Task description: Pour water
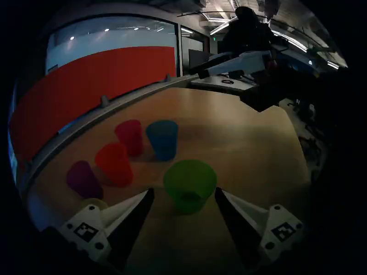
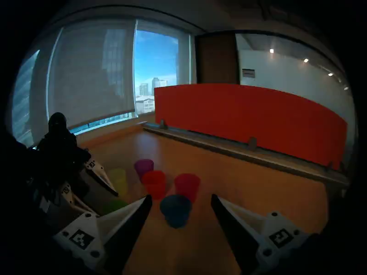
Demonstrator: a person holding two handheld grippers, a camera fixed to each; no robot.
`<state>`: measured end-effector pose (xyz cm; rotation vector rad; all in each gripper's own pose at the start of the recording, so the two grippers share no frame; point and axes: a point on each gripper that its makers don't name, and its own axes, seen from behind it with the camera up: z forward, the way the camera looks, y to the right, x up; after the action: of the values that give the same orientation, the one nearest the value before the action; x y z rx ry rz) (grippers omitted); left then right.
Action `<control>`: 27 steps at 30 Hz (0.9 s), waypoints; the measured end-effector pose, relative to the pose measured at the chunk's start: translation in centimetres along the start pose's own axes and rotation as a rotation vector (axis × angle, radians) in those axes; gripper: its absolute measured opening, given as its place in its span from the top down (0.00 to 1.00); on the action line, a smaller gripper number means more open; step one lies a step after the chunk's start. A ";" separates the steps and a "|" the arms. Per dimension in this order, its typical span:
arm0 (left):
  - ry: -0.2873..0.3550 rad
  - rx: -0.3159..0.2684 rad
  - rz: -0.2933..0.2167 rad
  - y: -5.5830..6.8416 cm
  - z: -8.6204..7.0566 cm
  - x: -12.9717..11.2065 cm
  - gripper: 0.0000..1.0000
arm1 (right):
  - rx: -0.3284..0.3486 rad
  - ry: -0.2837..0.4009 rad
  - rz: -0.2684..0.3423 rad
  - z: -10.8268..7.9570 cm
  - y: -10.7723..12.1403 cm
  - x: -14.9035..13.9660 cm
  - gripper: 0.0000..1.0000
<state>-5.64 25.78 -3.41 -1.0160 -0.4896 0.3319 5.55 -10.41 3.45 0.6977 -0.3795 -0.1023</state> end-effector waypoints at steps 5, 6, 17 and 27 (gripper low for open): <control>-0.015 -0.011 -0.001 0.2 1.0 -0.3 0.02 | -0.002 -0.003 0.006 0.2 0.4 -0.3 0.01; -0.016 -0.013 -0.001 0.2 1.2 -0.3 0.02 | -0.003 -0.004 0.008 0.3 0.5 -0.4 0.01; -0.024 -0.032 0.002 0.4 2.9 -0.1 0.02 | -0.006 -0.009 0.018 0.6 1.3 -0.9 0.01; -0.025 -0.040 0.011 0.5 3.7 0.0 0.02 | -0.006 -0.012 0.022 0.8 1.5 -1.2 0.01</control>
<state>-7.61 28.73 -2.23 -1.0549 -0.5154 0.3460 4.13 -9.52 4.58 0.6870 -0.3985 -0.0870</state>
